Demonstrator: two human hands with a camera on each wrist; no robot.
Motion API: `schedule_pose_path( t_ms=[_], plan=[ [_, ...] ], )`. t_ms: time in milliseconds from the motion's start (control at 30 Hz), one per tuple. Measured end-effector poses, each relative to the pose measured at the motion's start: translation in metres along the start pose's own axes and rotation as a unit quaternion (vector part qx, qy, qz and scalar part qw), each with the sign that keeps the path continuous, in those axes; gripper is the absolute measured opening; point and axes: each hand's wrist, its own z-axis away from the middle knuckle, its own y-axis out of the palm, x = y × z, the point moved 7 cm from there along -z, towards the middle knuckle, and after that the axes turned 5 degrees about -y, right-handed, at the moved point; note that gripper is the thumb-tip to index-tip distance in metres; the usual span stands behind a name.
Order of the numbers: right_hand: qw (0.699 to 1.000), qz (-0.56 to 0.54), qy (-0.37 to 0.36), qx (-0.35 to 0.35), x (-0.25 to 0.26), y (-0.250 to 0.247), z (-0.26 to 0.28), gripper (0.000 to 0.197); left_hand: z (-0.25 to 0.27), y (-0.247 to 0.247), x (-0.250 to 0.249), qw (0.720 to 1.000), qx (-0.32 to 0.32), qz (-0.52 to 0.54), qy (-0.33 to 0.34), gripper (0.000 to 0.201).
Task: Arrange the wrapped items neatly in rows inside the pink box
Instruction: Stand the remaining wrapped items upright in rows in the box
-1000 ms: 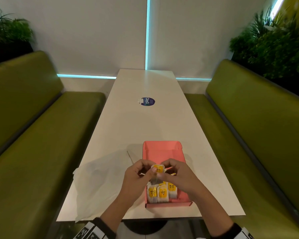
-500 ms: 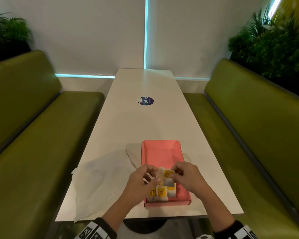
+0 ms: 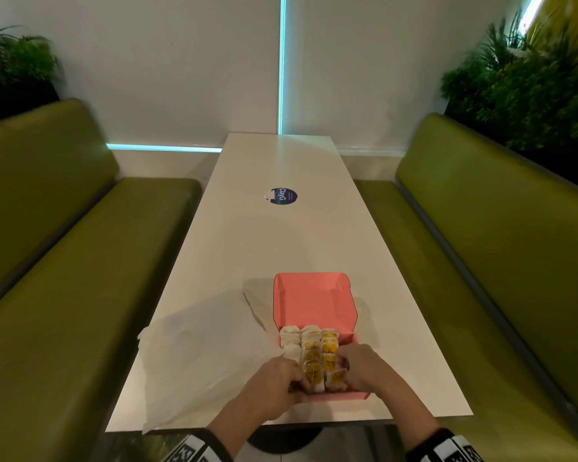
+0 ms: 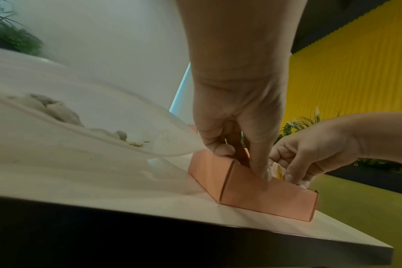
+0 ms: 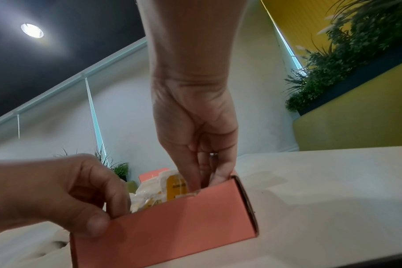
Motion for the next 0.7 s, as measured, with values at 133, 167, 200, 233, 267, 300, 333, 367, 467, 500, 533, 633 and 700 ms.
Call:
schedule_pose_path(
  t_ms=[133,167,200,233,267,300,333,367,467,500,533,633,700],
  plan=[
    [1.0,0.001,0.001,0.021,-0.0003,0.0013,-0.0017,0.019,-0.0008,0.0025,0.0023,1.0,0.001,-0.001,-0.001,0.022],
    [1.0,0.0,0.0,0.025,0.0003,0.0011,-0.0014,0.019,-0.0011,0.0028,0.003,1.0,0.0,-0.001,-0.003,0.021],
    [1.0,0.001,-0.001,0.028,0.0003,0.0015,-0.0017,0.019,-0.0017,0.0034,0.0038,1.0,-0.002,-0.001,-0.005,0.021],
    [1.0,0.002,0.001,0.031,0.001,0.0021,-0.0016,0.02,-0.0021,0.004,0.0044,1.0,-0.001,-0.001,-0.007,0.021],
    [1.0,0.003,0.004,0.031,0.0006,0.0037,-0.0029,0.02,-0.0024,0.0046,0.0048,1.0,0.0,-0.002,-0.008,0.021],
    [1.0,0.004,0.01,0.027,0.0008,0.0047,-0.0038,0.02,-0.0026,0.0054,0.0054,1.0,0.002,-0.004,-0.01,0.021],
    [1.0,0.0,0.02,0.017,-0.0005,0.0062,-0.0056,0.021,-0.0029,0.0062,0.0063,1.0,0.004,-0.006,-0.012,0.02],
    [1.0,-0.009,0.03,-0.001,-0.0007,0.0062,-0.0063,0.023,-0.003,0.0068,0.0069,1.0,0.006,-0.009,-0.013,0.02],
    [0.996,-0.025,0.062,-0.064,-0.0023,0.0047,-0.0082,0.025,-0.0035,0.0073,0.0066,1.0,-0.001,-0.019,-0.003,0.021],
    [0.994,-0.027,0.069,-0.079,-0.0019,0.0045,-0.0074,0.03,-0.0035,0.0073,0.0062,1.0,-0.004,-0.021,0.0,0.021],
    [0.993,-0.03,0.072,-0.089,-0.0021,0.0055,-0.0076,0.033,-0.0036,0.0075,0.0059,1.0,-0.006,-0.022,0.002,0.021],
    [0.99,-0.039,0.066,-0.116,-0.0004,0.0047,-0.0054,0.031,-0.0036,0.0085,0.0071,1.0,-0.008,-0.024,0.002,0.021],
    [0.988,-0.046,0.065,-0.131,-0.0014,-0.0001,-0.0026,0.024,-0.0036,0.0096,0.009,1.0,-0.007,-0.027,-0.006,0.02]
  ],
)
